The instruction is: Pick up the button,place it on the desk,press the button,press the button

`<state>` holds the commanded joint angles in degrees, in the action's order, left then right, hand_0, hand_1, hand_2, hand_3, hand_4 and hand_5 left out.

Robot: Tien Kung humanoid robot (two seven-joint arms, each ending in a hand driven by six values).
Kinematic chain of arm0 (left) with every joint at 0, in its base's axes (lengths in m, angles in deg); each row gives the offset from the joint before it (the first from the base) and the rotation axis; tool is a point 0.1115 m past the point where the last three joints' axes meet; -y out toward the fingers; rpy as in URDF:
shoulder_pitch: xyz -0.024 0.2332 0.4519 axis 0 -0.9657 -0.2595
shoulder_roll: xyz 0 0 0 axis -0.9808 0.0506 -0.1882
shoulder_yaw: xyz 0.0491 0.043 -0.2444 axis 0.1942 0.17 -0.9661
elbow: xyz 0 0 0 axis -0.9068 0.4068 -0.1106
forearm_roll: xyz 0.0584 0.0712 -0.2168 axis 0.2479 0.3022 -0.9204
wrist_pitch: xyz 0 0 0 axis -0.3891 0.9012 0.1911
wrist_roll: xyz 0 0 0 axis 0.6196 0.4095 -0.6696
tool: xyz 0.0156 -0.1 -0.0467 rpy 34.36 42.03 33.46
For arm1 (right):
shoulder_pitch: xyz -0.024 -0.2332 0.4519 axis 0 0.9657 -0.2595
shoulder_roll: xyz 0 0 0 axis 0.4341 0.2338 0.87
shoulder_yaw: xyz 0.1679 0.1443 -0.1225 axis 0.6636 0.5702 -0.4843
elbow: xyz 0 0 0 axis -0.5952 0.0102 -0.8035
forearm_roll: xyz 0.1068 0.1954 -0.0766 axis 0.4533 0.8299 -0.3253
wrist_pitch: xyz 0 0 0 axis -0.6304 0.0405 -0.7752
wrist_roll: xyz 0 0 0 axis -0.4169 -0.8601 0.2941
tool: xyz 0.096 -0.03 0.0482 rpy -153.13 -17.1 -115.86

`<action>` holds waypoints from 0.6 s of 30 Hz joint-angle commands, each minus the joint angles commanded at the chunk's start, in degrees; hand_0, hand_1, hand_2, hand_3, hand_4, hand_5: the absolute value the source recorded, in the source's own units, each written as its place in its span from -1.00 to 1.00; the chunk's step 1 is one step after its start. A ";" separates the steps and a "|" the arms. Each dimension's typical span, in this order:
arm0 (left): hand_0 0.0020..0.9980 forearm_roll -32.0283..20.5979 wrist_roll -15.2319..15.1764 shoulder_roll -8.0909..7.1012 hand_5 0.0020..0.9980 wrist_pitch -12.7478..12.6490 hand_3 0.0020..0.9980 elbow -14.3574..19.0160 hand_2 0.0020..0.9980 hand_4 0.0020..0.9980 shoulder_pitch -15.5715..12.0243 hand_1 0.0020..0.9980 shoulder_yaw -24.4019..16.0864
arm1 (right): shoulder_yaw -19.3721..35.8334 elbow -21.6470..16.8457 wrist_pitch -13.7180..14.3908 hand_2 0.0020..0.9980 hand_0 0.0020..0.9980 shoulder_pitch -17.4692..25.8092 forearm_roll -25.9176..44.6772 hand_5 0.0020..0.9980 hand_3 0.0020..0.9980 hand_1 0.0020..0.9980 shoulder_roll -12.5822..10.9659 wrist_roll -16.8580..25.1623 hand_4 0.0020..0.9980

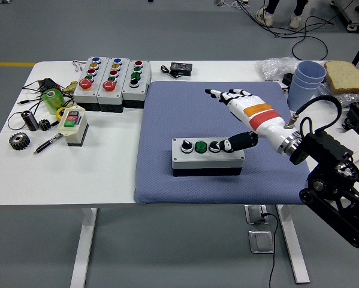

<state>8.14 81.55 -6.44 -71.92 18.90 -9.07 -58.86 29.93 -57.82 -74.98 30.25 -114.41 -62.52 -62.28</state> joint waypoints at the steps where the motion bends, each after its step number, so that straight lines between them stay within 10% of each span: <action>1: 0.29 0.01 0.00 0.00 0.47 0.01 0.29 0.00 0.46 -0.22 0.00 0.41 -0.01 | 0.99 -1.05 0.73 0.29 0.40 0.95 0.66 -0.28 0.64 -0.01 -0.80 0.02 1.00; 3: 0.29 -0.01 -0.01 0.01 0.47 0.02 0.29 0.00 0.46 -0.22 -0.02 0.41 -0.01 | 2.11 -2.33 1.56 0.29 0.40 2.14 1.41 -0.28 0.64 -0.01 -1.80 0.28 1.00; 4: 0.29 0.06 0.01 0.03 0.47 0.03 0.29 0.00 0.46 -0.22 -0.04 0.41 -0.08 | 2.67 -3.15 1.97 -0.42 -0.68 2.90 1.74 -0.09 0.39 -0.95 -2.48 0.64 0.80; 18: 0.30 0.23 0.14 0.10 0.47 0.07 0.29 0.00 0.46 -0.22 -0.33 0.41 -0.10 | 2.48 -7.05 -4.22 -0.64 -0.93 6.05 -1.06 0.03 0.31 -1.00 -5.59 -3.95 0.79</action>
<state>8.37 81.69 -6.33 -71.85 18.90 -9.40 -58.96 32.41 -64.86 -79.20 36.29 -115.46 -68.11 -66.22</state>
